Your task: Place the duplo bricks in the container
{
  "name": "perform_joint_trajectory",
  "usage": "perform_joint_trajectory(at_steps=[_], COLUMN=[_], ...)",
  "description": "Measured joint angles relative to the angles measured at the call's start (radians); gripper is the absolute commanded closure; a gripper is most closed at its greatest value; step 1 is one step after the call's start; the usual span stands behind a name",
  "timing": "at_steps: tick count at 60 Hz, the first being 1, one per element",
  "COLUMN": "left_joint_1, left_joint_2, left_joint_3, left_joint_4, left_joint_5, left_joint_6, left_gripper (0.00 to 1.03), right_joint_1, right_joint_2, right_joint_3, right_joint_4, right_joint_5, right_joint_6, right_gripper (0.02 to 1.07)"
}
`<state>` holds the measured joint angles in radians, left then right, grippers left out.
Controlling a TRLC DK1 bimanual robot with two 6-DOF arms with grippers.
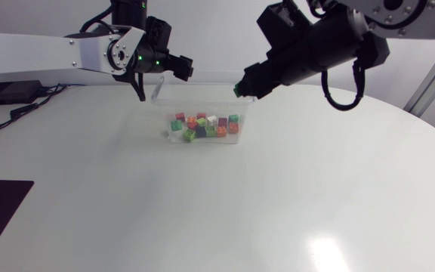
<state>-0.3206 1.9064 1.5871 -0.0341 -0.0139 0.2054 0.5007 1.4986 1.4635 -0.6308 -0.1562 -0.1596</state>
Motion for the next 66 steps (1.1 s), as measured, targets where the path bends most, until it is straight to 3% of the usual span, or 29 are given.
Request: perform_joint_trajectory(at_steps=[22,38,57,61,66], left_joint_1=[0.038,0.064,0.089,0.098,0.104], left_joint_2=[-0.33,-0.523,-0.707,-0.73,-0.759], left_joint_3=[-0.253,-0.455,-0.581,-0.608,-0.639], left_joint_4=[0.081,0.084,0.058,0.05,0.039], left_joint_5=[-0.022,-0.022,-0.021,-0.021,-0.021], left_joint_6=[0.008,0.047,0.056,0.056,0.056], left_gripper=[0.04,0.04,0.04,0.04,0.04], right_joint_1=[-0.047,-0.047,-0.034,-0.021,-0.002], right_joint_2=[0.127,0.18,0.282,0.335,0.403], right_joint_3=[0.07,0.073,0.084,0.102,0.136], right_joint_4=[0.18,0.323,0.518,0.552,0.562], right_joint_5=[0.002,0.028,0.105,0.142,0.187], right_joint_6=[0.034,0.06,0.062,0.052,0.037], right_gripper=[0.76,0.76,0.74,0.53,0.1])
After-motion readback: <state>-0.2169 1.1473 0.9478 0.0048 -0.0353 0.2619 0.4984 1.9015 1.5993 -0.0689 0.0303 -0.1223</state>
